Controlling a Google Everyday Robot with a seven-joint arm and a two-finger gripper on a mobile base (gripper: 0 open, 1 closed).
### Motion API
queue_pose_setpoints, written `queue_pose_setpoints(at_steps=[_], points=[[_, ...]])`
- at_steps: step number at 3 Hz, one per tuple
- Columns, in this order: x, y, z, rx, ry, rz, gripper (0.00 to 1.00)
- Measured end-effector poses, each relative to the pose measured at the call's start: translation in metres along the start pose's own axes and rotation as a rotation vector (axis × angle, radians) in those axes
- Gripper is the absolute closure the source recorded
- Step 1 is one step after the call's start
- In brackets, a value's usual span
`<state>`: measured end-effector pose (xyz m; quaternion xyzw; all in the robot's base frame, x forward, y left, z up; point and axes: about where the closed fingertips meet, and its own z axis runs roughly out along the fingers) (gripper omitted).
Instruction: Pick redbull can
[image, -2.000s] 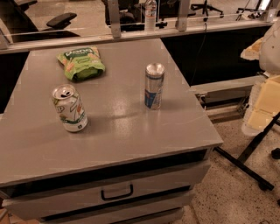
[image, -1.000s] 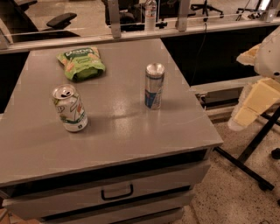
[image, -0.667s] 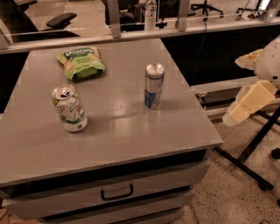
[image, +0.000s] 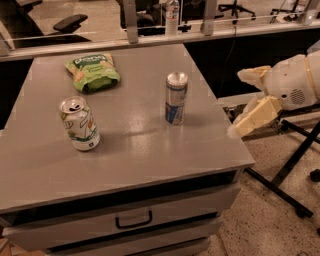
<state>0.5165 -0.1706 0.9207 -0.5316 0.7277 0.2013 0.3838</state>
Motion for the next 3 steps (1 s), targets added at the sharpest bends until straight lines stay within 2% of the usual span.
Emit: queue_pose_setpoints(at_steps=[1, 3], points=[[-0.013, -0.002, 0.034, -0.042, -0.092, -0.015, 0.0], [-0.055, -0.022, 0.093, -0.043, -0.171, -0.065, 0.0]])
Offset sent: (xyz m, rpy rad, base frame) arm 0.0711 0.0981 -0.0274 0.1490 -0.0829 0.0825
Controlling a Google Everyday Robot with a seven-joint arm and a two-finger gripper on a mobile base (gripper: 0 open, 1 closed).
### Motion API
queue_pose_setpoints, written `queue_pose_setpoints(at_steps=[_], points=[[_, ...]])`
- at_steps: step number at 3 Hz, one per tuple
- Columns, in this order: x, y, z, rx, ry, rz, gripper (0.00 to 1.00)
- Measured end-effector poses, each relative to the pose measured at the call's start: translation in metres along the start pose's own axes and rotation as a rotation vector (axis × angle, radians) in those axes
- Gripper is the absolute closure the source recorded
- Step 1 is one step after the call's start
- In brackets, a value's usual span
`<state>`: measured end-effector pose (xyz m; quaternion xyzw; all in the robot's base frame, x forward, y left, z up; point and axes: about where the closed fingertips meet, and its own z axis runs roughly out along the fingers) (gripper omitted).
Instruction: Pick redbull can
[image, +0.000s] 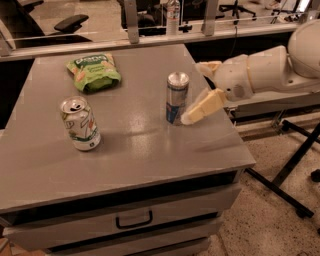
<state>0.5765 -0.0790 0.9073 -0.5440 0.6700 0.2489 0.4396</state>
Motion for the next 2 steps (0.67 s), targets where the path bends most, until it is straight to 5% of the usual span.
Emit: queue_pose_setpoints(at_steps=[2], points=[[-0.032, 0.006, 0.045, -0.133, -0.089, -0.054, 0.54]])
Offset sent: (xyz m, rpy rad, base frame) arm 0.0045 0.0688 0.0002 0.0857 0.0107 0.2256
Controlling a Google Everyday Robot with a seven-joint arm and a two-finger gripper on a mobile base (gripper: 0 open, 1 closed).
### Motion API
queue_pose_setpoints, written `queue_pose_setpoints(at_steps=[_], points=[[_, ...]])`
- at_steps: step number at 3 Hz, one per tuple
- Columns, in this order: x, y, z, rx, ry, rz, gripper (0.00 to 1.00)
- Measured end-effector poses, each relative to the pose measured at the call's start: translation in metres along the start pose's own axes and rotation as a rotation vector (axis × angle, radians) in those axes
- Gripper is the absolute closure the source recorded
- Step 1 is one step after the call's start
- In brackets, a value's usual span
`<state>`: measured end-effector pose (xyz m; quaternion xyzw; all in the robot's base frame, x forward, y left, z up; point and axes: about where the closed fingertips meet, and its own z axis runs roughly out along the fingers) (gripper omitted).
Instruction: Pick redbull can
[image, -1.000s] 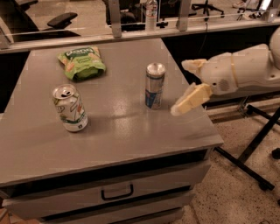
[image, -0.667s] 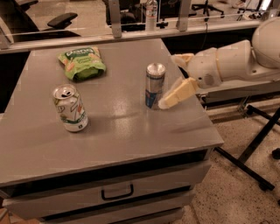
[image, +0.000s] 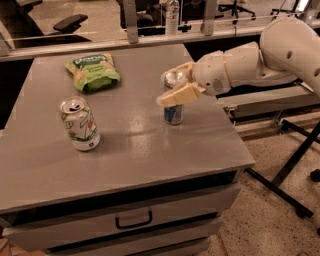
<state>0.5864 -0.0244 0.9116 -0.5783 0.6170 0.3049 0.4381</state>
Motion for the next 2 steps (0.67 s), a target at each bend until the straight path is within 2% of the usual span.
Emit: queue_pose_setpoints(at_steps=[1, 2], points=[[-0.008, -0.005, -0.005, -0.009, -0.019, -0.009, 0.77], [-0.05, -0.02, -0.03, 0.01, -0.117, -0.047, 0.99]])
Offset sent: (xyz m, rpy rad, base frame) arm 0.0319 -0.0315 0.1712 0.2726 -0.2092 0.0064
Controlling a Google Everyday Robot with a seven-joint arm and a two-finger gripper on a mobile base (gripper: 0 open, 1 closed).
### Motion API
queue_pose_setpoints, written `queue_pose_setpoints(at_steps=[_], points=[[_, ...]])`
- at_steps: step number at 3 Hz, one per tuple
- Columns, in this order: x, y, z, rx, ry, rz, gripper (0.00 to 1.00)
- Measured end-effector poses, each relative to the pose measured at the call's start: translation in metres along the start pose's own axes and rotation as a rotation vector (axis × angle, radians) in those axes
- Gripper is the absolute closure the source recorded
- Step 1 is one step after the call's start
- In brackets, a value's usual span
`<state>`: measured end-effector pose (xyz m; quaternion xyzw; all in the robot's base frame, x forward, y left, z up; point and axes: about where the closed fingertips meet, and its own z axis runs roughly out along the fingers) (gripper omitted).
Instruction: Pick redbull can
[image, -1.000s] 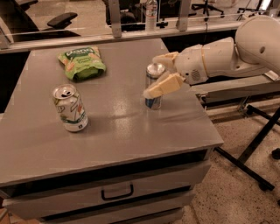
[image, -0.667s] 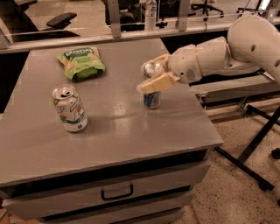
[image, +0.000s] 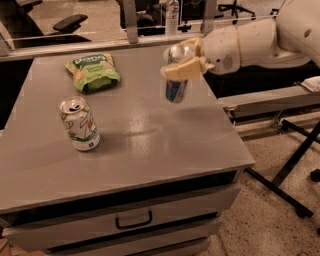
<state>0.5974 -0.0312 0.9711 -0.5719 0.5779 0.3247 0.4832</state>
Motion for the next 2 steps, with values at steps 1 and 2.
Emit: queue_pose_setpoints(at_steps=[1, 2], points=[[-0.0227, -0.0111, -0.0127, 0.034, -0.026, -0.036, 1.0], [-0.0191, -0.0087, -0.0091, 0.026, -0.022, -0.03, 1.0]])
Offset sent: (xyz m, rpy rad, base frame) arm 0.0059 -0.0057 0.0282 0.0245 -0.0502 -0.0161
